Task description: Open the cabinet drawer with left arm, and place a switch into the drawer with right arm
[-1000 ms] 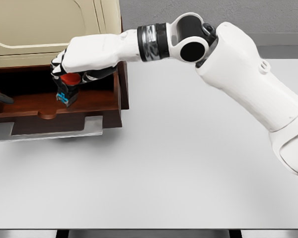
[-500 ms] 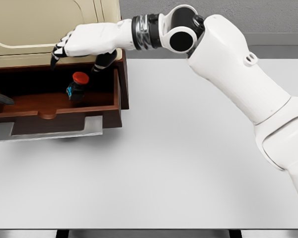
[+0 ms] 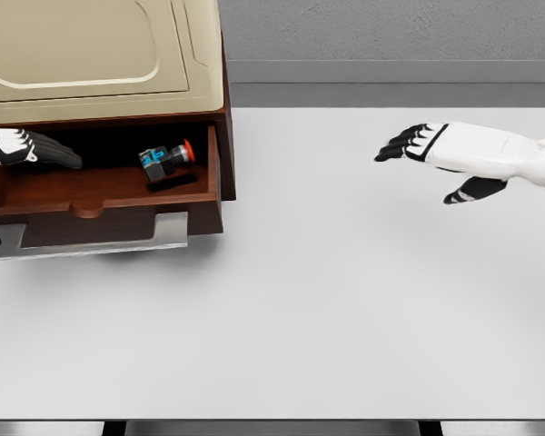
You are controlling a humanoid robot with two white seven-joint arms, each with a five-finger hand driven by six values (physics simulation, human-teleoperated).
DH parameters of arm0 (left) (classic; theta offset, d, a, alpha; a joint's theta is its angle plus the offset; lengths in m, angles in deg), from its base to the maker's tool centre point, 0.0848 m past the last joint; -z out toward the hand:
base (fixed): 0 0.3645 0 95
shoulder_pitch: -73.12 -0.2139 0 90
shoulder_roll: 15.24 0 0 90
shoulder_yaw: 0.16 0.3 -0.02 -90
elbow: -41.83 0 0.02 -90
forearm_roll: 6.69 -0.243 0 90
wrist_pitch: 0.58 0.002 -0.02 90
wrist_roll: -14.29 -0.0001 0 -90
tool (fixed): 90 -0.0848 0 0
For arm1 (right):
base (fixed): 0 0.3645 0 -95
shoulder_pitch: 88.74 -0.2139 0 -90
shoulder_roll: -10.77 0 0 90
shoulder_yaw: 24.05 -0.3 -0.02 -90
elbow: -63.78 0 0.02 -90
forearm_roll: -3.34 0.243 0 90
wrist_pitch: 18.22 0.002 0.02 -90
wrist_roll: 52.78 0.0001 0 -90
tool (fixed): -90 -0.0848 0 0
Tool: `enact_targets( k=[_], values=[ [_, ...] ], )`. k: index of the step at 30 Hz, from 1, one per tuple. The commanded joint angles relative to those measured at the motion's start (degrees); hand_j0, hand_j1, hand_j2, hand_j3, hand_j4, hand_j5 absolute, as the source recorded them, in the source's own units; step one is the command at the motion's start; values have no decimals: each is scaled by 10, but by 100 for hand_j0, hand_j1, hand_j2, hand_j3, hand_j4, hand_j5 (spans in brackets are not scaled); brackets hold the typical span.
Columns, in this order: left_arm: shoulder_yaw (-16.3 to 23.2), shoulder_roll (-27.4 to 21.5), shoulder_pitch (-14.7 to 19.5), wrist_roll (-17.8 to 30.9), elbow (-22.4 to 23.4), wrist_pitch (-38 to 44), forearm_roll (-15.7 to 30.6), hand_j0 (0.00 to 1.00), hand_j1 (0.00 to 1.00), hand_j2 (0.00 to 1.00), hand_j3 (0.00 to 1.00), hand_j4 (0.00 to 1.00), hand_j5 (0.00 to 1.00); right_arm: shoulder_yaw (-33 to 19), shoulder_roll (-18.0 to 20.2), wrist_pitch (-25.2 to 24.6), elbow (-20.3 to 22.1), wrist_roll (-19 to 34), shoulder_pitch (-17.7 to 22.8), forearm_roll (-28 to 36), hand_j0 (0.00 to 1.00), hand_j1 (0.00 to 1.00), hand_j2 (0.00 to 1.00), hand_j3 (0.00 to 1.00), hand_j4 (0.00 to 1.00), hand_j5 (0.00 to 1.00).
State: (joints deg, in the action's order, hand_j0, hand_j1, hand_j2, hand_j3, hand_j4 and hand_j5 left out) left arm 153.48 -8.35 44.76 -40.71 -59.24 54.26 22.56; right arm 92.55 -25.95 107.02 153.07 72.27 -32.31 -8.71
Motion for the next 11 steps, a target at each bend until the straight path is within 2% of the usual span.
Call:
enact_targets(
  k=[1,5,7,11],
  values=[
    [-4,66,1,0,0,2,21,100,100,100,100,100,100,0,67,-2,26,0,0,11,100,100,100,100,100,100],
    [-6,77,2,0,0,2,73,100,100,100,100,100,100,20,79,-2,69,0,-1,12,100,100,100,100,100,100],
    [-6,79,0,0,1,2,76,100,100,100,100,100,100,23,80,-2,87,0,-1,12,100,100,100,100,100,100],
    [-5,81,-2,0,1,2,76,100,100,100,100,100,100,35,80,-2,92,0,-1,12,100,100,100,100,100,100]
  ],
)
